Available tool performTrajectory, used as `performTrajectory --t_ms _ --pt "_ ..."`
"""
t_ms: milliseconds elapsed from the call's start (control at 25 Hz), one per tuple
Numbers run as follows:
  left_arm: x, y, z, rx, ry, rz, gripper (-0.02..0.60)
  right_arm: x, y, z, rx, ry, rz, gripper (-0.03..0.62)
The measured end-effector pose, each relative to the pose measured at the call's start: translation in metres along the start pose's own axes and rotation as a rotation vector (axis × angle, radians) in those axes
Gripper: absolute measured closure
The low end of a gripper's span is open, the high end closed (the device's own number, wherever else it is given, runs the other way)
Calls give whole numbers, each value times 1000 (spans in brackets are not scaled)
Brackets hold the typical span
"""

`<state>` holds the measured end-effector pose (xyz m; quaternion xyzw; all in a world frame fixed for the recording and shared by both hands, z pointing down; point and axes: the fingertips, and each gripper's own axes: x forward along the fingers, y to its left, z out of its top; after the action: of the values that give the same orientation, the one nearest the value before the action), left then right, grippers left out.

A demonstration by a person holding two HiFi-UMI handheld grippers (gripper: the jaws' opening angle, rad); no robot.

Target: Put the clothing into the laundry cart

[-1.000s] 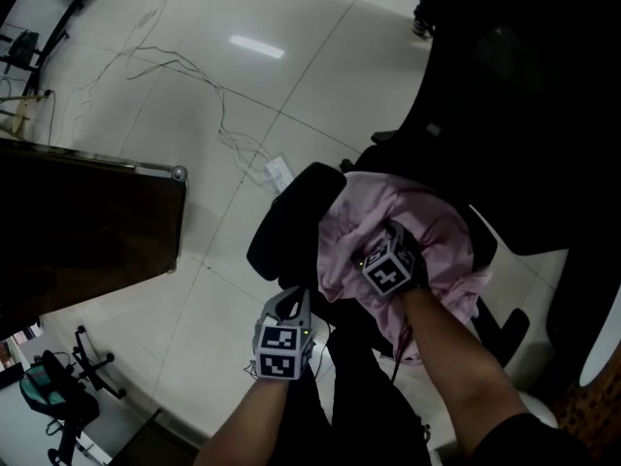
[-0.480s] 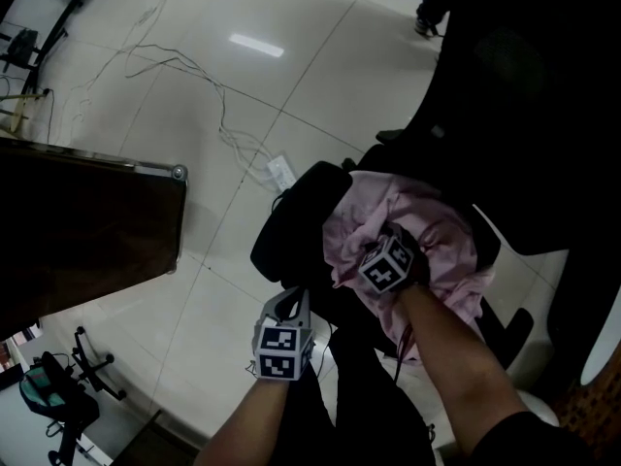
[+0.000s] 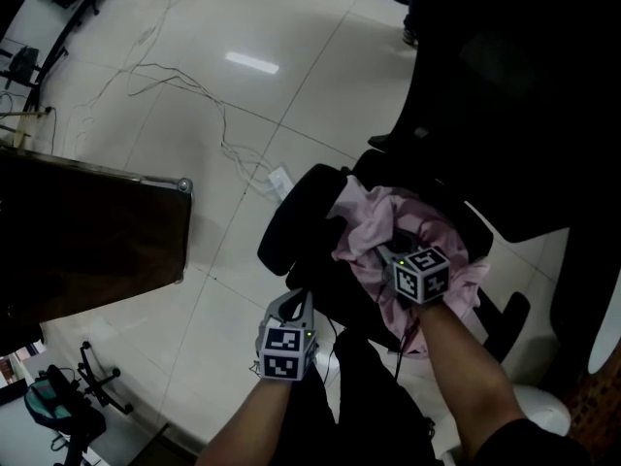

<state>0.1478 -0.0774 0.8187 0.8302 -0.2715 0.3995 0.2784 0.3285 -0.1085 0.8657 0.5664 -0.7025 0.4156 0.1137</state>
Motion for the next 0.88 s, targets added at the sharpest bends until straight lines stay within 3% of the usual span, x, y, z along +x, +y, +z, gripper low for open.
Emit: performTrajectory --t_ms 120,280,600,880 --pt "-17 2 12 17 -28 -3 581 -47 23 47 59 -196 87 499" --pt "-60 5 41 36 -96 -5 581 -116 59 105 88 -361 94 500" --pt "-160 -9 101 146 -245 -48 581 -235 135 170 116 -530 32 501" --pt "-247 0 116 206 -336 -45 581 -313 223 205 98 -637 97 501"
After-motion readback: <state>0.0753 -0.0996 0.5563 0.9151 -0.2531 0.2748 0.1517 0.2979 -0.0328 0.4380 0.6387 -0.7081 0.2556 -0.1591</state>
